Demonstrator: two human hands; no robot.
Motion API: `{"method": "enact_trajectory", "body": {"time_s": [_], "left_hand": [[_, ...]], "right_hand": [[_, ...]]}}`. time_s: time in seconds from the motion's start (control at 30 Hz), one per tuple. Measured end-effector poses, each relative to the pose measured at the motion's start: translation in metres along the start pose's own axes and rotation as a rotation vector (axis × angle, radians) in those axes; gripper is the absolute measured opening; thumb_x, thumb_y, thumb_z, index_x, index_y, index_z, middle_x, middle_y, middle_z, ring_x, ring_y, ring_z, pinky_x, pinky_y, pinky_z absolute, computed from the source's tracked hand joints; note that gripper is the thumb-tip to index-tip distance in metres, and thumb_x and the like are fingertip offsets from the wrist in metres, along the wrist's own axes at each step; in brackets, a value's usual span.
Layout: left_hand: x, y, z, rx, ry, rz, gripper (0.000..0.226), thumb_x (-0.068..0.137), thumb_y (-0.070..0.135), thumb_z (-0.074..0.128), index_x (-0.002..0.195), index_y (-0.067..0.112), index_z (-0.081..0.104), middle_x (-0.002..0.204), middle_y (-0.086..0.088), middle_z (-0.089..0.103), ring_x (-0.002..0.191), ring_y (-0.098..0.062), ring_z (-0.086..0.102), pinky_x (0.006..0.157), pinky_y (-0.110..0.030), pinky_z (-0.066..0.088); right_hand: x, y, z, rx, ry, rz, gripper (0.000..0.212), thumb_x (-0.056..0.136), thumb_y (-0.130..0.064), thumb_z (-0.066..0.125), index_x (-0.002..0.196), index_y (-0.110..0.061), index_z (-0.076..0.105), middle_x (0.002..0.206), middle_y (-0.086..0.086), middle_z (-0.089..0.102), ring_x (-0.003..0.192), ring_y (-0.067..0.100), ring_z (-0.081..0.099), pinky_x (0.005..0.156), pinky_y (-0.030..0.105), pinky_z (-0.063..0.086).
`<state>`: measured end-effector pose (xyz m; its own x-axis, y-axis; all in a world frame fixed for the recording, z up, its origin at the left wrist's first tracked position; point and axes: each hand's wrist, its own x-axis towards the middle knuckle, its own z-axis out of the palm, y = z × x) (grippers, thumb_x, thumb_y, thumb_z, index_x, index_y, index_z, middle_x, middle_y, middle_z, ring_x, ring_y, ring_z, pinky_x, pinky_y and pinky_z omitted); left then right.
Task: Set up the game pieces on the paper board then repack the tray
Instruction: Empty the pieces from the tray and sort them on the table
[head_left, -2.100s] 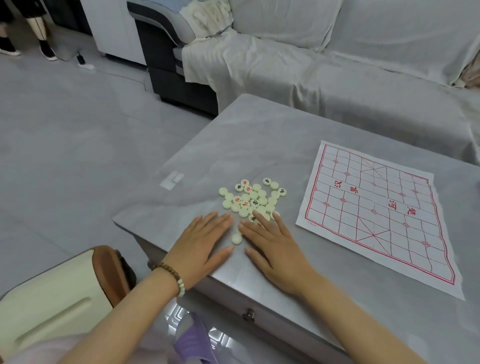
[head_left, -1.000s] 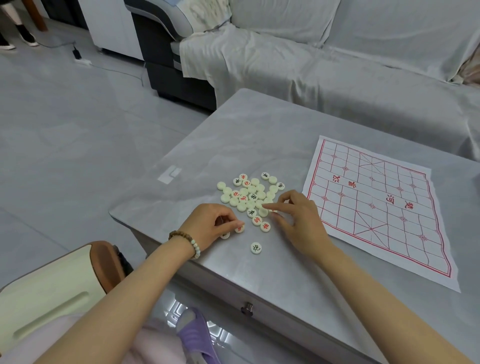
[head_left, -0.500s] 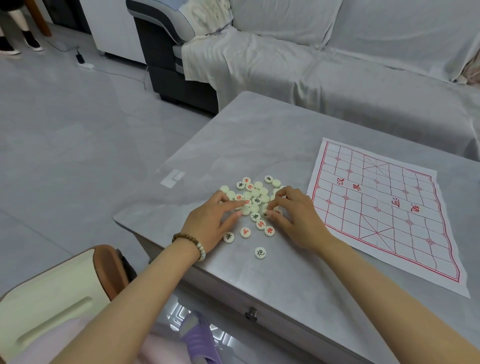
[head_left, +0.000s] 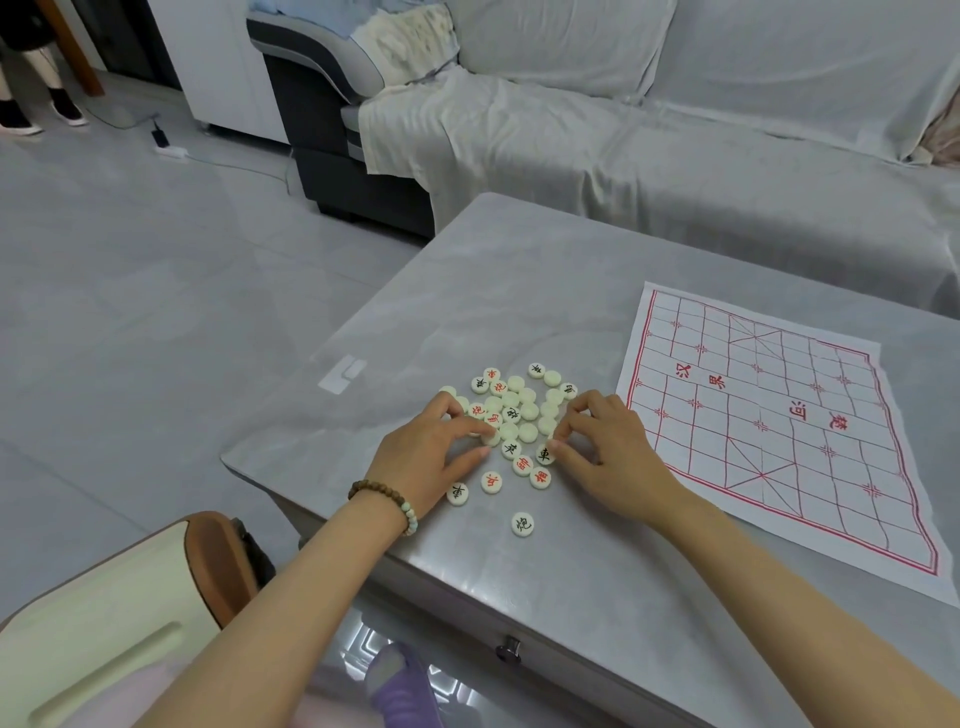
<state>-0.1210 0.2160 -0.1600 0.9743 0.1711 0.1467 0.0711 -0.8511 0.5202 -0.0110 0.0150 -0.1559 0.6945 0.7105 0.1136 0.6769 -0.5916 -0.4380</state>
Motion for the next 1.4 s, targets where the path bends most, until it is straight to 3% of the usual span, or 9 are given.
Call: {"method": "enact_trajectory", "body": {"time_s": [0.1,0.2,0.37,0.53,0.73,0.9,1.0,1.17,1.4], "left_hand": [[0.002,0.002,0.0,-0.019,-0.008,-0.028,0.021,0.084,0.044,0.06,0.103,0.035,0.062,0.097,0.017,0.041,0.059,0.001,0.043,0.053,-0.008,0.03],[0.006,0.001,0.001,-0.036,-0.009,-0.051,0.021,0.081,0.043,0.064,0.1,0.034,0.062,0.096,0.016,0.044,0.059,0.001,0.044,0.054,-0.008,0.03],[0.013,0.002,0.002,-0.073,-0.02,-0.057,0.015,0.08,0.04,0.067,0.092,0.032,0.061,0.094,0.015,0.045,0.066,0.012,0.046,0.055,-0.007,0.031],[0.017,0.003,-0.001,-0.035,-0.071,-0.052,0.017,0.085,0.042,0.061,0.094,0.028,0.06,0.092,0.015,0.044,0.065,0.007,0.044,0.058,-0.009,0.032],[0.009,-0.001,-0.002,-0.06,-0.136,-0.067,0.015,0.089,0.039,0.055,0.081,0.026,0.055,0.08,0.016,0.046,0.069,-0.002,0.046,0.059,-0.015,0.034],[0.006,-0.002,-0.004,-0.058,-0.046,-0.105,0.013,0.088,0.037,0.057,0.085,0.025,0.057,0.087,0.013,0.053,0.071,-0.002,0.048,0.065,-0.018,0.042],[0.005,0.003,-0.005,-0.045,-0.022,-0.043,0.018,0.09,0.043,0.05,0.103,0.034,0.059,0.094,0.016,0.049,0.072,0.001,0.046,0.061,-0.013,0.037],[0.001,0.011,-0.001,0.068,-0.099,0.106,0.035,0.094,0.047,0.039,0.125,0.04,0.052,0.104,0.015,0.039,0.089,-0.003,0.046,0.069,-0.02,0.042],[0.005,-0.001,-0.01,0.129,0.064,0.017,0.03,0.093,0.038,0.048,0.12,0.03,0.058,0.115,0.008,0.05,0.102,-0.011,0.047,0.08,-0.022,0.036]], "right_hand": [[0.005,-0.003,-0.002,0.031,0.089,-0.009,0.008,0.085,-0.034,0.064,0.087,-0.026,0.062,0.1,-0.01,0.045,0.092,0.01,0.038,0.083,0.024,0.026],[0.01,-0.008,-0.002,0.037,0.079,-0.021,0.013,0.087,-0.035,0.062,0.099,-0.033,0.068,0.101,-0.014,0.041,0.095,0.005,0.035,0.085,0.022,0.023],[0.019,-0.015,0.001,0.016,0.05,0.008,0.019,0.086,-0.039,0.062,0.102,-0.033,0.07,0.102,-0.011,0.045,0.096,0.006,0.036,0.087,0.025,0.027],[0.018,-0.019,0.002,0.003,0.044,0.03,0.016,0.081,-0.042,0.067,0.093,-0.032,0.071,0.099,-0.011,0.048,0.094,0.007,0.036,0.086,0.026,0.027],[0.007,-0.02,0.0,0.007,-0.001,0.019,0.017,0.078,-0.047,0.069,0.091,-0.036,0.07,0.088,-0.009,0.057,0.086,0.009,0.043,0.077,0.026,0.031],[0.007,-0.023,0.0,0.007,0.001,0.033,0.016,0.079,-0.044,0.068,0.091,-0.034,0.069,0.088,-0.009,0.058,0.086,0.008,0.044,0.077,0.026,0.032],[0.006,-0.023,0.001,0.007,0.031,0.031,0.015,0.079,-0.043,0.068,0.091,-0.034,0.071,0.086,-0.009,0.057,0.083,0.008,0.042,0.074,0.025,0.028],[0.004,-0.02,0.001,-0.053,0.055,-0.006,0.016,0.081,-0.045,0.066,0.093,-0.036,0.072,0.086,-0.012,0.051,0.083,0.007,0.038,0.072,0.024,0.02],[0.019,-0.019,0.008,0.066,0.084,0.122,0.02,0.091,-0.037,0.056,0.092,-0.021,0.068,0.095,-0.005,0.051,0.093,0.012,0.04,0.077,0.026,0.026]]}}
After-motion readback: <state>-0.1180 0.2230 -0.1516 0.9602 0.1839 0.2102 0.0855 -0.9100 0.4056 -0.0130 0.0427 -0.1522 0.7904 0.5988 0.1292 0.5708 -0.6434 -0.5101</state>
